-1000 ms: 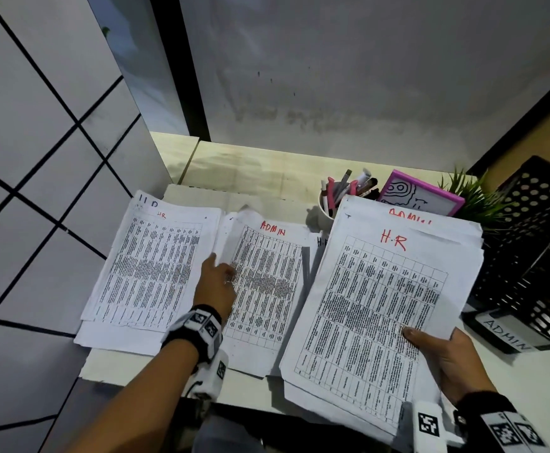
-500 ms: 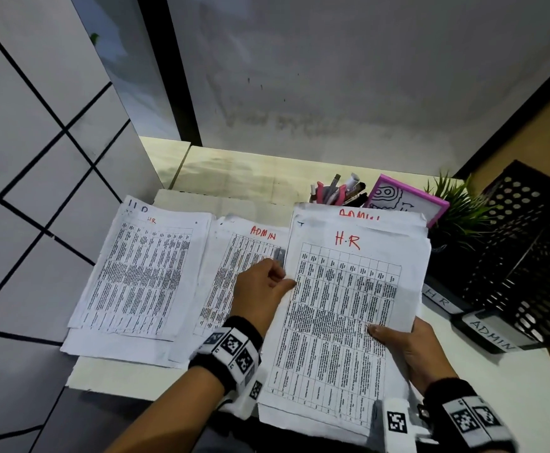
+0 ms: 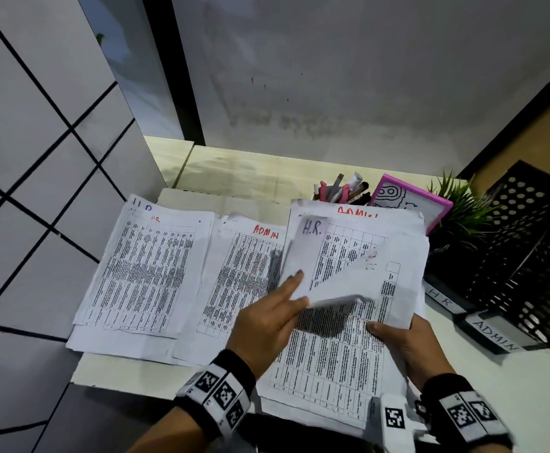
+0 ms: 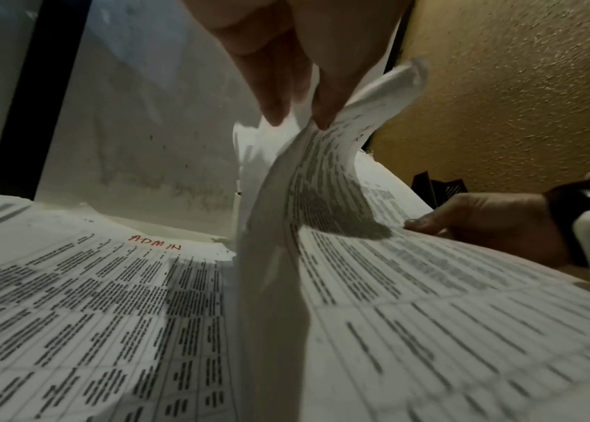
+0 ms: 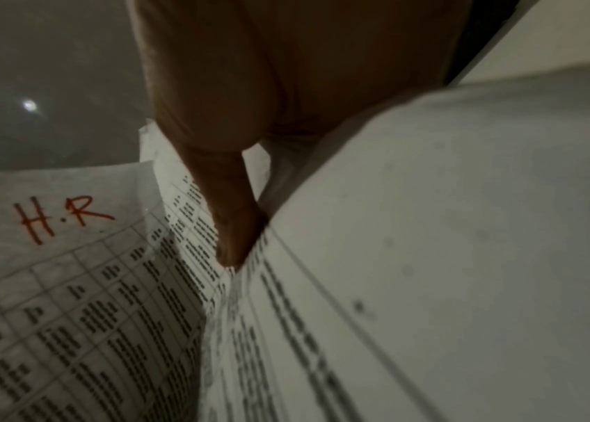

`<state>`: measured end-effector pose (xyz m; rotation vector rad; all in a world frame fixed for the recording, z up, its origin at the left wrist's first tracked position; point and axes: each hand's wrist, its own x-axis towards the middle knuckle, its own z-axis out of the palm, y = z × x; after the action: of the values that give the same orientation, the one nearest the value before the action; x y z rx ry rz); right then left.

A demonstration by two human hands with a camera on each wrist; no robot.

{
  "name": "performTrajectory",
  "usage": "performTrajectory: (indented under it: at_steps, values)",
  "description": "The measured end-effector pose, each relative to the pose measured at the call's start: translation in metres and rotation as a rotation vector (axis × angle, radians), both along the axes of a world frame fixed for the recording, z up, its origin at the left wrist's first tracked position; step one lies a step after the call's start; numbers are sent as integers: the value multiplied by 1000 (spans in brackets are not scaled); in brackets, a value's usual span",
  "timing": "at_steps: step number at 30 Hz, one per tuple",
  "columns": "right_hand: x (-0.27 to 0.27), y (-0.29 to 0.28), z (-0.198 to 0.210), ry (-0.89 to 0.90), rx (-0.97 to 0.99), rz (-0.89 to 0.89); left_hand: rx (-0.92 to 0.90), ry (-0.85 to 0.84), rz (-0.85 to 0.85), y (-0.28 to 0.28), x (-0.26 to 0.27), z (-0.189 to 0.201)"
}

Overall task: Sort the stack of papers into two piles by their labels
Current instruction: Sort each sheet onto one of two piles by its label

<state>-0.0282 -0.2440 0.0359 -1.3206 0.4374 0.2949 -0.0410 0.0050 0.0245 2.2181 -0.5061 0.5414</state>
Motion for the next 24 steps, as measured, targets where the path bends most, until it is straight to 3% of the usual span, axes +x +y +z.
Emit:
performTrajectory:
  at_steps: [4,7,10,14,16,20,24]
  values:
    - [1,2,-3,-28,5,39,-120,69,-107,-3,-7,2]
    - [2,0,-8,-22,-3,28,-155,338,-117,-4,-12,14]
    - [1,-1,-4,-13,-35,9,-303,571,-33,-8,-4,17]
    - [3,3,-7,-38,-35,33,-210,565,322,-6,18,10]
    - [4,0,-13,-45,-30,62,-226,599,419,-4,26,8]
    - [6,0,-14,-54,-11,41,-385,639,534,-5,35,8]
    - [6,2,-12,-69,0,32,-432,589,524,-6,33,3]
